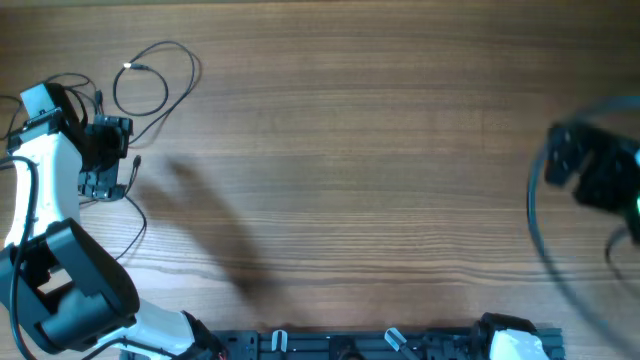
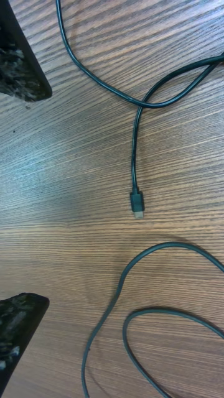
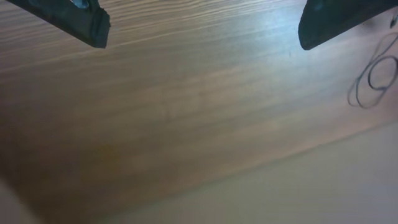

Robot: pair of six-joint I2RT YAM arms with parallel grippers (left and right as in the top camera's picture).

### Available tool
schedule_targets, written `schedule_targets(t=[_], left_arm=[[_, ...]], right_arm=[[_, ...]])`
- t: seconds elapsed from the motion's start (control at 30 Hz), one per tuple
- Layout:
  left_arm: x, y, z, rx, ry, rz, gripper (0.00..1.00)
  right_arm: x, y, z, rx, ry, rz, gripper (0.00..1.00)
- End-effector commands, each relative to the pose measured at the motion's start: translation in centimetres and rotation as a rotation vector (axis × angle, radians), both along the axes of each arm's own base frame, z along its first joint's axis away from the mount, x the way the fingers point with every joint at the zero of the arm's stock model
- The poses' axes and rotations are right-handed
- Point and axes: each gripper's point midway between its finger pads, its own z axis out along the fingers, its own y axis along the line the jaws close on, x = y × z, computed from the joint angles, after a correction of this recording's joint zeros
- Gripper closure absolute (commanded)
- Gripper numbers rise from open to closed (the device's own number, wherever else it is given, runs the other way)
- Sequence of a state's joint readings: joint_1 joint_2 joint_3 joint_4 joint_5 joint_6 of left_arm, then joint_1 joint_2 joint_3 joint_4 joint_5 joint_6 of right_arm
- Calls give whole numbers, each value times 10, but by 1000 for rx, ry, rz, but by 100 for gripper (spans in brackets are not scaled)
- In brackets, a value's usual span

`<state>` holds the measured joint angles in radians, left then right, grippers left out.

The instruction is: Untangle cables

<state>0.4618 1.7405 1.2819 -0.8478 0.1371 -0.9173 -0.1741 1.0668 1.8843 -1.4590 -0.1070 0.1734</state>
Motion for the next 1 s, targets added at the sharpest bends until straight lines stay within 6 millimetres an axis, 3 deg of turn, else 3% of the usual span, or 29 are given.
schedule_targets(t=[0.0,0.13,0.23,0.33,0.4,0.43,0.53,0.67,0.73,0.87,0.97], left_arm=[[-1,-2,9,9,-22,-21,0],[-5,-14,9,-26,-10,-82,0],[7,-47,39,12,-119,-324,0],[3,-82,77,61,-194,-440,0],[-2,-104,113,150,-274,-502,0],[-10,-118,137,205,-331,-538,0],[-48,-135,174,314,-419,-566,0],[-134,-137,182,382,-600,-467,0],[-166,-138,192,421,-738,-443,0],[-204,-138,218,483,-926,-406,0],[-218,-139,211,482,-924,-406,0]], right_arm=[[-39,0,20,-53,-115,-23,0],[-71,-2,33,-93,-203,-66,0],[-74,-3,32,-95,-198,-72,0],[-74,-3,32,-94,-199,-73,0],[-74,-3,32,-95,-201,-73,0],[-74,-3,32,-94,-201,-72,0],[-74,-3,31,-94,-197,-72,0],[-74,-3,32,-92,-198,-73,0],[-74,-2,31,-90,-196,-69,0],[-78,-1,23,-85,-159,-69,0],[-84,0,12,-78,-111,-67,0]])
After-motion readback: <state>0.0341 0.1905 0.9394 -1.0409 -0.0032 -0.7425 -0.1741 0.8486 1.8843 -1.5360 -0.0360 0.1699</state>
